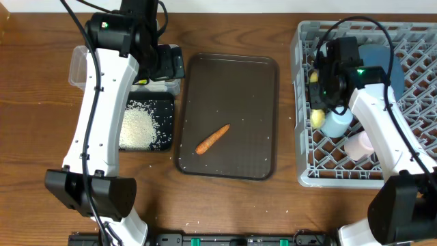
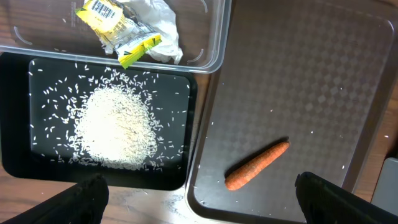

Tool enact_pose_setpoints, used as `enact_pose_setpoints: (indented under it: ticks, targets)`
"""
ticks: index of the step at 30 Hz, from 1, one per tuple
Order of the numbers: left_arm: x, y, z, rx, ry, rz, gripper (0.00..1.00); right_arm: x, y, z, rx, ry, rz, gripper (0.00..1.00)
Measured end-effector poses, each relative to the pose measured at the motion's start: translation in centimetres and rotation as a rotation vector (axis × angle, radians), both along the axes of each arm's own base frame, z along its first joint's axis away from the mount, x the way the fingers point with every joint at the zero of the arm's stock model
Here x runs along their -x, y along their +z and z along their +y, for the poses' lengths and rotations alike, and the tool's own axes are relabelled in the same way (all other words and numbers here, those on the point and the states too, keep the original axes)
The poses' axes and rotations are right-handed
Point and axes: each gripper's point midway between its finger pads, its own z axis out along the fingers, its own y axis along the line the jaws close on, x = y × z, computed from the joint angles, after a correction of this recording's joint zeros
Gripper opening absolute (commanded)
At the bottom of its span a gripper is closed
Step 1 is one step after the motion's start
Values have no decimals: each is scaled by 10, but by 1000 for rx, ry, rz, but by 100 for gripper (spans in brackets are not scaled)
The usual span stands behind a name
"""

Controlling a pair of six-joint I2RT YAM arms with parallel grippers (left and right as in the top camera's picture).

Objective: Sort waste into correct bins and load items into the dishwasher rack
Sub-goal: 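Carry yellow spoon with right gripper and place it in rack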

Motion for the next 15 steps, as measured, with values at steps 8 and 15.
enact_pose_setpoints:
  ticks: [8, 15]
  targets:
    - [0, 0, 0, 0, 0, 0, 99, -3, 2, 8, -41, 22, -13, 42]
    - [0, 0, 0, 0, 0, 0, 99, 0, 5, 30, -160, 65, -4, 54]
